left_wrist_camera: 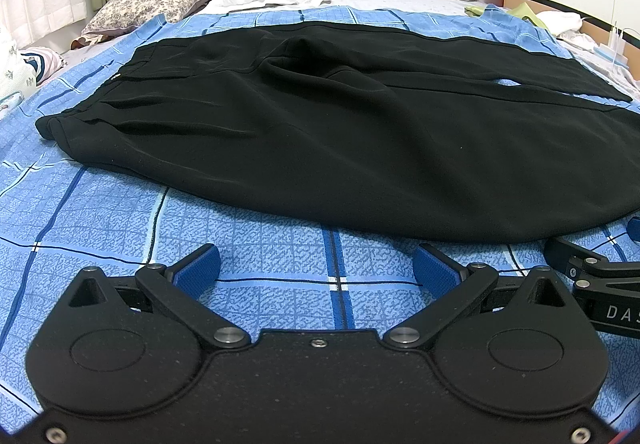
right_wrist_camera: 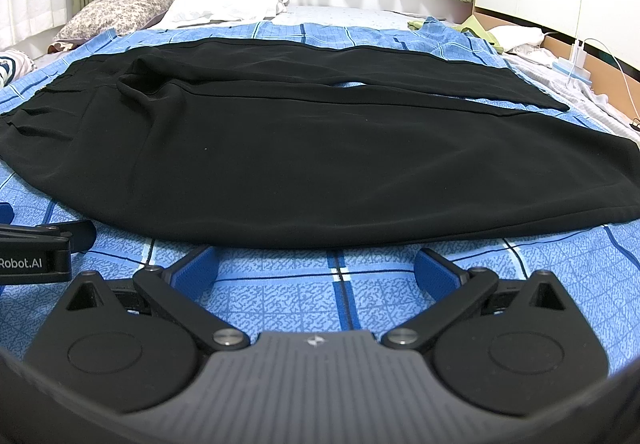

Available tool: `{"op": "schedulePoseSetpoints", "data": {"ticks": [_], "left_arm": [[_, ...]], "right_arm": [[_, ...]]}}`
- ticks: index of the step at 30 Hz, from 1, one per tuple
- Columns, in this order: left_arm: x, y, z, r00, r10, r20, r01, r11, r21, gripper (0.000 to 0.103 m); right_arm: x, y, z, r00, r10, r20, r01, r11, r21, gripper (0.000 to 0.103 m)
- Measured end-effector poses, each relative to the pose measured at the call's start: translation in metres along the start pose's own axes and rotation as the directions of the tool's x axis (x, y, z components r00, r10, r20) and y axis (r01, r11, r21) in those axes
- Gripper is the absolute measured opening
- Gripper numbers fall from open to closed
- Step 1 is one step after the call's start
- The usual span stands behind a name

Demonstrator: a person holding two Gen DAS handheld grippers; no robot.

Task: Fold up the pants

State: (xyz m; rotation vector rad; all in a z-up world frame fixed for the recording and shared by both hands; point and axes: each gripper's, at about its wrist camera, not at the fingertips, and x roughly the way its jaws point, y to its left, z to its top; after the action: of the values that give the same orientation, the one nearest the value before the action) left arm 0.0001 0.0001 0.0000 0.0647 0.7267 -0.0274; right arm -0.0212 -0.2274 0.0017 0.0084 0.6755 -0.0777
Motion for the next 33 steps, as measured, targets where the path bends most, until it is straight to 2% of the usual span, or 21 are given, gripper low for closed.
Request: {"op": "schedulePoseSetpoints", "data": {"ticks": [23,33], "left_arm": [[0.0027,-0.0006,0.0024,1.0,-0.005,-0.01,0.005,1.0,0.011,0.103],[0.0024,0.0004,0.0031,1.0,-0.008,-0.017,0.008,1.0,0.01,0.103]], "right_arm": [[0.0014,-0.0012,0.0034,1.0,0.004,-0.01,-0.004,1.0,0.003,0.103],[0.0013,-0.0016,0.0077,0.999,0.012,-0.039,-0.012,1.0,0.007,0.103]]}}
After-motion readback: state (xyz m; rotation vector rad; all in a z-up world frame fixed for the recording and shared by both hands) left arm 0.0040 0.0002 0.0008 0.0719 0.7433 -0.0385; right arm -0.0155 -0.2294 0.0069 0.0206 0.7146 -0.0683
